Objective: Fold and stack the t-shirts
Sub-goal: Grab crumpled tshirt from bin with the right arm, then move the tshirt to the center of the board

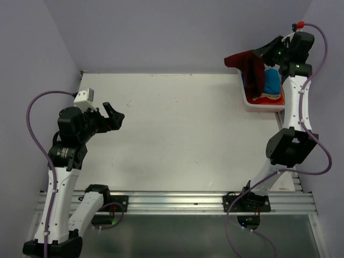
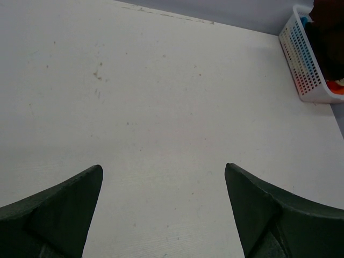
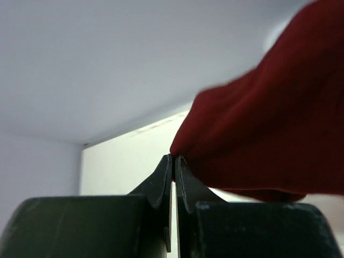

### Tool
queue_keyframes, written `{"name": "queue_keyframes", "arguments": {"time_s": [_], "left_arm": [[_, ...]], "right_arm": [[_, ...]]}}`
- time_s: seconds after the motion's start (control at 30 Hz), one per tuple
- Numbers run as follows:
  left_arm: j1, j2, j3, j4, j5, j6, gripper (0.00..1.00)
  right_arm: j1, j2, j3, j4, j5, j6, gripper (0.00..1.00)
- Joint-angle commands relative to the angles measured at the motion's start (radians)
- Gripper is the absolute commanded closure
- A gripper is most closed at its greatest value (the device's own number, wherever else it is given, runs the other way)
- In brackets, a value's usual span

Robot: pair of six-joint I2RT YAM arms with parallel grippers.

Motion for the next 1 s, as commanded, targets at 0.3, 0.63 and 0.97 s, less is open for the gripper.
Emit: {"name": "queue_keyframes", "arguments": {"time_s": [0.3, 0.63, 0.97], "left_arm": [[-0.004, -0.005, -0.049, 0.077, 0.076, -0.032, 0.0], [-0.004, -0.056, -0.073, 0.054, 0.079, -0.033, 0.0], [-0.004, -0.076, -0.064, 0.011, 0.05, -0.033, 0.0]], "right_arm": [[0.331, -0.257, -0.068, 0.307, -0.69, 0.03, 1.0], [0.516, -0.415, -0.325, 0.396, -0.756, 0.03, 1.0], [0.539, -0.364, -0.42, -0.017, -0.296, -0.112, 1.0]]}}
